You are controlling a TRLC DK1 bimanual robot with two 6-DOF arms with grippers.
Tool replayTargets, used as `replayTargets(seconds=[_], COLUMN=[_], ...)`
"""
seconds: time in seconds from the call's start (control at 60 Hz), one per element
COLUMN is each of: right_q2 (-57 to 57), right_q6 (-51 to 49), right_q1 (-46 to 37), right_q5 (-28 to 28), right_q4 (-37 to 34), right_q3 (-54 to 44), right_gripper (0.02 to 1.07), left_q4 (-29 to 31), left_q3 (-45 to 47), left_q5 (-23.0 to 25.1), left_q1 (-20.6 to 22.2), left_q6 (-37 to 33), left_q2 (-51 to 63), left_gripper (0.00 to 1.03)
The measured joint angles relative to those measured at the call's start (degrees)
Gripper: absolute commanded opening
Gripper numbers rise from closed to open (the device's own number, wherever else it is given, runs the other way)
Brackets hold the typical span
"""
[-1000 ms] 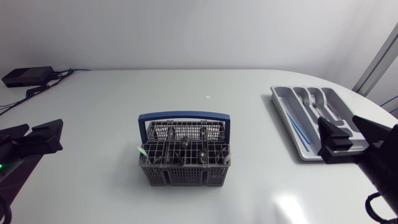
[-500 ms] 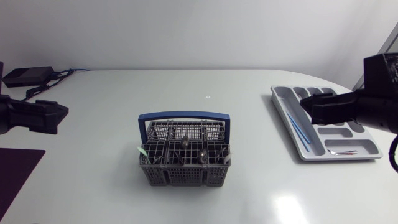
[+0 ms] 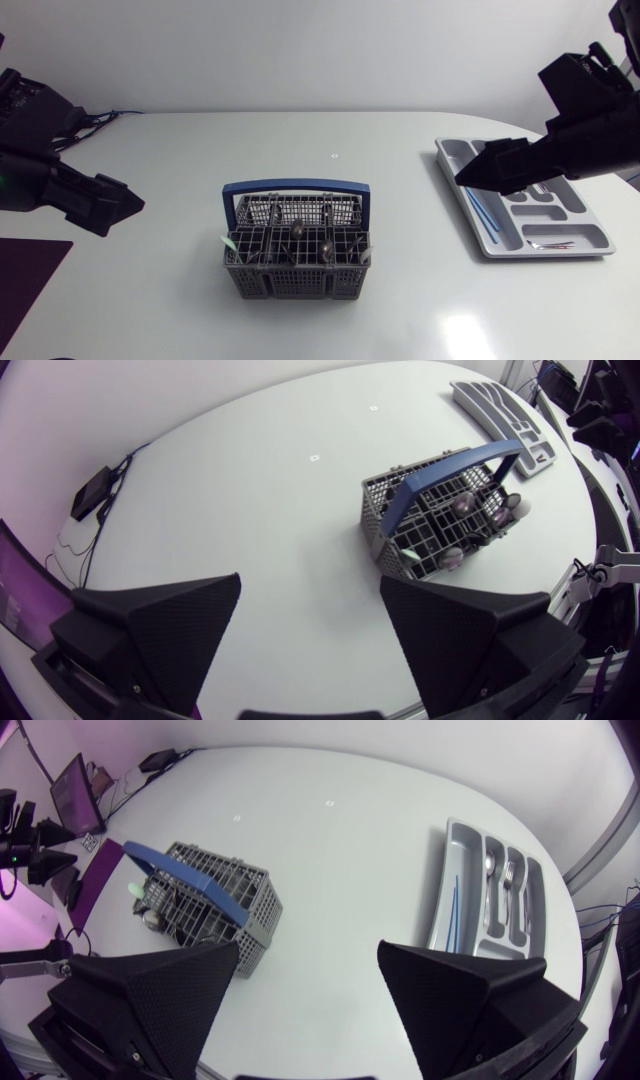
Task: Unload the cutlery basket into the drawer organizer.
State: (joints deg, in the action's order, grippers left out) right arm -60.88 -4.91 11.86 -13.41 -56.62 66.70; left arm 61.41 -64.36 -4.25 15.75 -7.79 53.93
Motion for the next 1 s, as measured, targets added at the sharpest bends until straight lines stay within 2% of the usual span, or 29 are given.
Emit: replayTargets(seconds=[0.15, 0.3, 0.517, 0.65, 0.783, 1.0], right_q2=[-2.1, -2.8, -4.8, -5.7, -6.7, -7.1], right_q6=[-1.8, -1.8, -1.7, -1.6, -1.1, 0.1], right_q1=[3.2, 5.9, 9.4, 11.8, 14.9, 17.9], right_q5=[-0.1, 0.6, 1.6, 2.0, 4.6, 4.9], right_q4=[-6.5, -9.5, -11.3, -13.0, -14.1, -15.2], right_q3=[3.8, 5.7, 6.1, 6.1, 7.1, 8.2], right_gripper=[1.02, 1.02, 1.02, 1.02, 1.02, 1.02], left_q4=[1.3, 2.7, 4.0, 5.1, 6.3, 6.2], left_q3=[-2.9, -4.8, -5.4, -6.8, -8.4, -9.1], left_q5=[1.0, 1.0, 1.0, 1.0, 1.0, 1.2], left_q1=[4.0, 5.7, 11.7, 13.5, 15.5, 18.1], left_q6=[0.0, 0.2, 1.6, 2.2, 2.8, 4.0], left_q2=[0.5, 2.0, 2.3, 2.8, 3.5, 3.8], left_gripper=[0.96, 0.94, 0.93, 0.93, 0.93, 0.92])
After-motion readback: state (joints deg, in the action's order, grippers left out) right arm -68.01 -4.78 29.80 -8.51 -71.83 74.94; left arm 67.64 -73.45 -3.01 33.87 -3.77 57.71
